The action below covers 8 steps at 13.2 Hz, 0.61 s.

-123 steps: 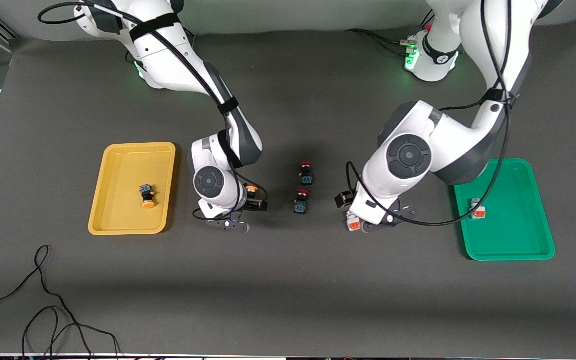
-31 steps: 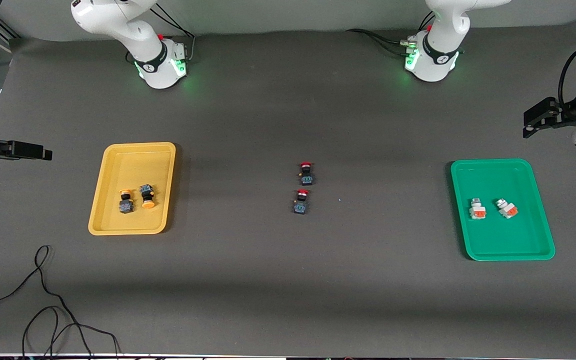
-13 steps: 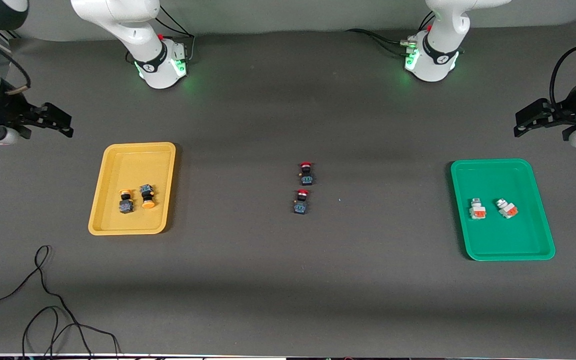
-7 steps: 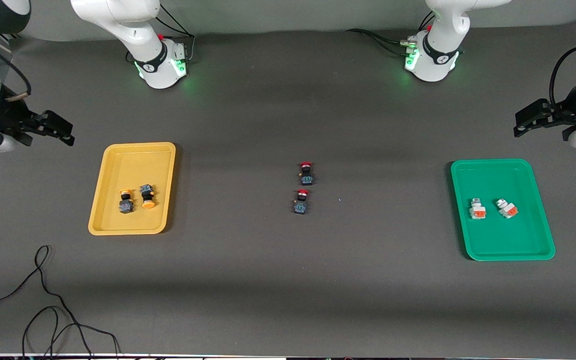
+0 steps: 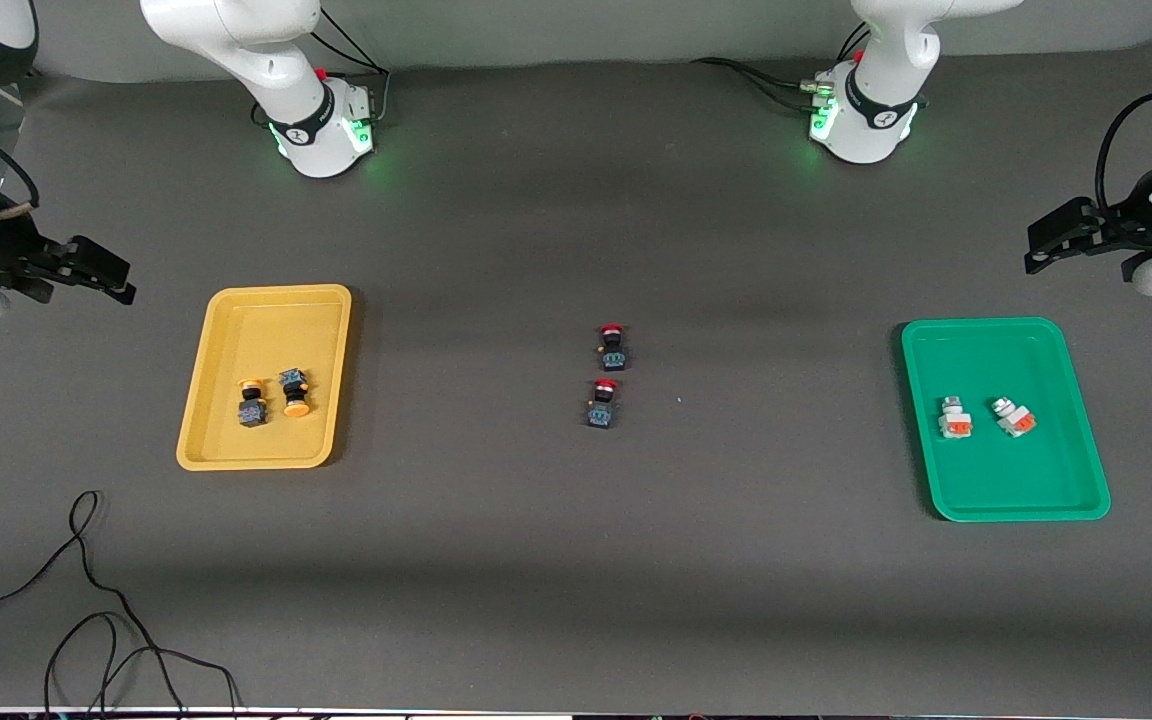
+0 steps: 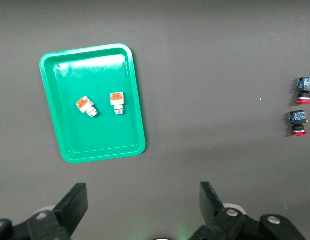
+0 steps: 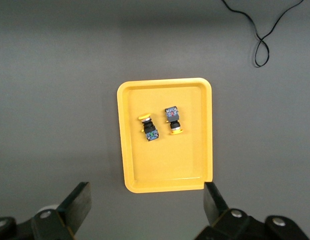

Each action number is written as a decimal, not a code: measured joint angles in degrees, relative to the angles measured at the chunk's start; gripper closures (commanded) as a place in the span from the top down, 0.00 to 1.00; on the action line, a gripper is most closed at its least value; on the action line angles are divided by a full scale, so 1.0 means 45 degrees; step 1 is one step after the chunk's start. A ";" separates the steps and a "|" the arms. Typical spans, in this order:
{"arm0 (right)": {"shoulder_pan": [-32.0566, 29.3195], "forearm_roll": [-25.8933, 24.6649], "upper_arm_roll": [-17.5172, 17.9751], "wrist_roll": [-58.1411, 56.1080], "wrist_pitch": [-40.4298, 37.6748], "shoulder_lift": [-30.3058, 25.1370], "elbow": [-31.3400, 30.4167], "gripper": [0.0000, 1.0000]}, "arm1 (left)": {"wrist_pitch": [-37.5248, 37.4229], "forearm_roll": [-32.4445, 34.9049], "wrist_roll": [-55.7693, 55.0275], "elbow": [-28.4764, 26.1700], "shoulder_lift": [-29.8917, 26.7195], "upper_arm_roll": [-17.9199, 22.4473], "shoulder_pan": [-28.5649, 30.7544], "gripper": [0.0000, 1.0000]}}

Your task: Place green and yellow buttons in trays

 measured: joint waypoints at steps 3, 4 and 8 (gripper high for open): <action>0.0057 0.0000 -0.0007 0.0037 0.0000 0.0155 0.0007 1.00 | 0.0027 0.0068 0.0000 -0.0033 0.0023 -0.0001 -0.0013 1.00; 0.0057 0.0000 -0.0022 0.0038 0.0000 0.0156 0.0012 1.00 | 0.0033 0.0073 0.0000 -0.0038 0.0043 -0.0002 -0.0013 1.00; 0.0056 0.0000 -0.0098 0.0038 -0.0009 0.0156 0.0058 1.00 | 0.0036 0.0081 0.0000 -0.0045 0.0060 -0.0001 -0.0013 1.00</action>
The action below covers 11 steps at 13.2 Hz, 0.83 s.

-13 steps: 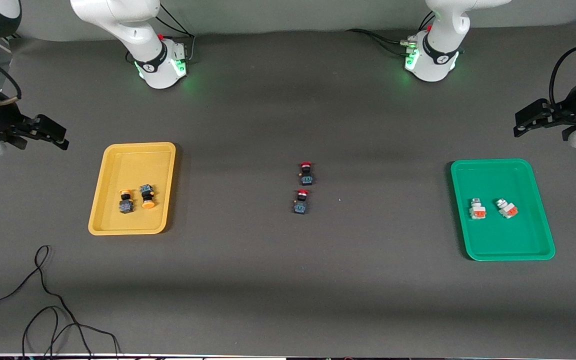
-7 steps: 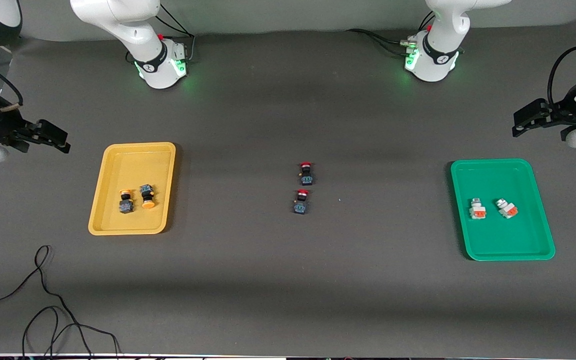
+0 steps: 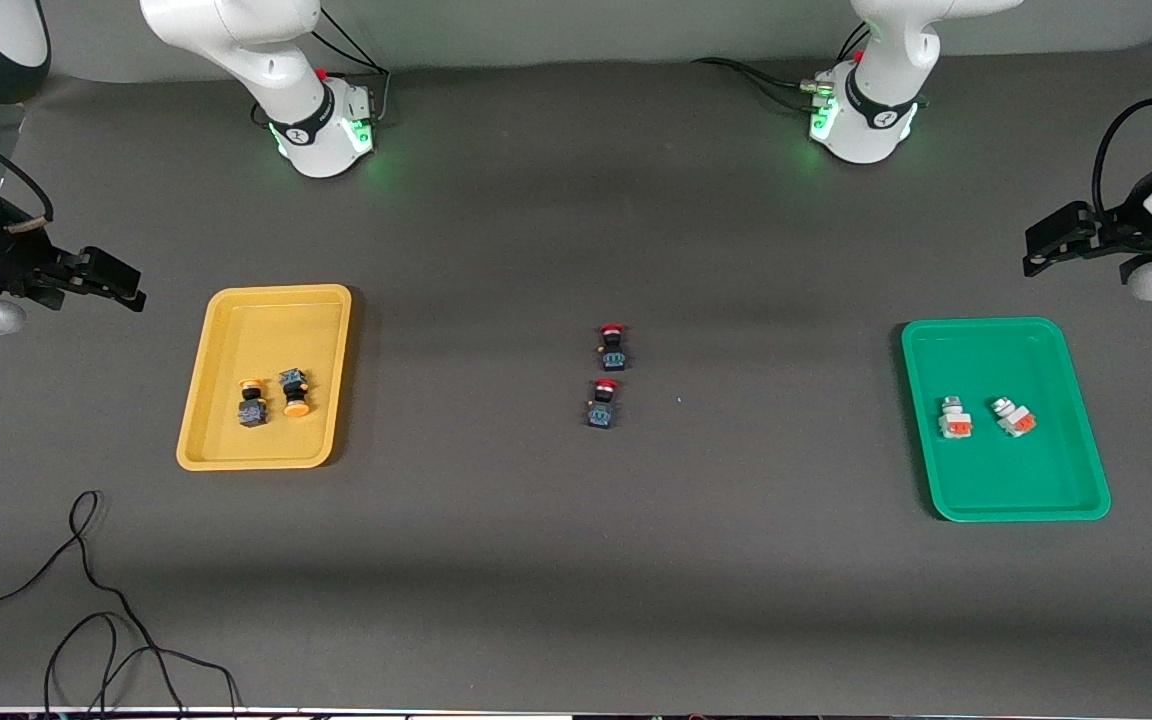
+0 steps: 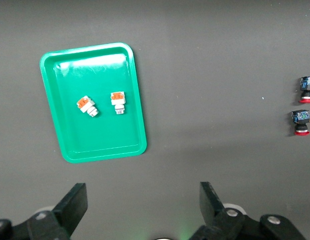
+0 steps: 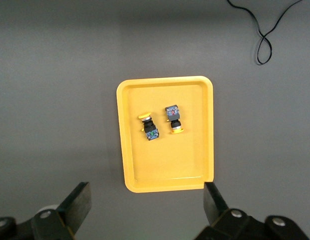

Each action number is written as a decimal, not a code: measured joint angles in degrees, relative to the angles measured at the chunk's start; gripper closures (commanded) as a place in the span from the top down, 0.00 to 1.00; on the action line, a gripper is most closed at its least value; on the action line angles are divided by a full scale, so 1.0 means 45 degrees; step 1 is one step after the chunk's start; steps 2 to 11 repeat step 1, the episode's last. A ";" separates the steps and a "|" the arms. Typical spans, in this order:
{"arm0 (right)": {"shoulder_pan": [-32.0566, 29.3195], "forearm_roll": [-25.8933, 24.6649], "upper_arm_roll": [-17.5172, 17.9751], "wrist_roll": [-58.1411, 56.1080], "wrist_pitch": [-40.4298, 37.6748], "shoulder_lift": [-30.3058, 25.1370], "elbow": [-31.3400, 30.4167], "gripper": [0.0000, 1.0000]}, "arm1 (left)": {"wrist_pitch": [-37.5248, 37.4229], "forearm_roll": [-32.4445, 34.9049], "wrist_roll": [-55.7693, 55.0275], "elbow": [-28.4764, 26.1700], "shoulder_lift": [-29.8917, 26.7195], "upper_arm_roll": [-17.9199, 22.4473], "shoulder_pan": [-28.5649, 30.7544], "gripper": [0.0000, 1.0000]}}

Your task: Place green and yellow buttons in trays

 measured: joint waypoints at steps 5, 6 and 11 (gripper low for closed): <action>0.0004 0.0000 0.0000 0.0000 0.0000 0.0000 0.0001 1.00 | 0.0004 0.0001 0.0000 0.0000 0.0000 0.0000 0.0000 1.00; 0.0004 0.0000 0.0000 0.0000 0.0000 0.0000 0.0001 1.00 | 0.0004 0.0001 0.0000 0.0000 0.0000 0.0000 0.0000 1.00; 0.0004 0.0000 0.0000 0.0000 0.0000 0.0000 0.0001 1.00 | 0.0004 0.0001 0.0000 0.0000 0.0000 0.0000 0.0000 1.00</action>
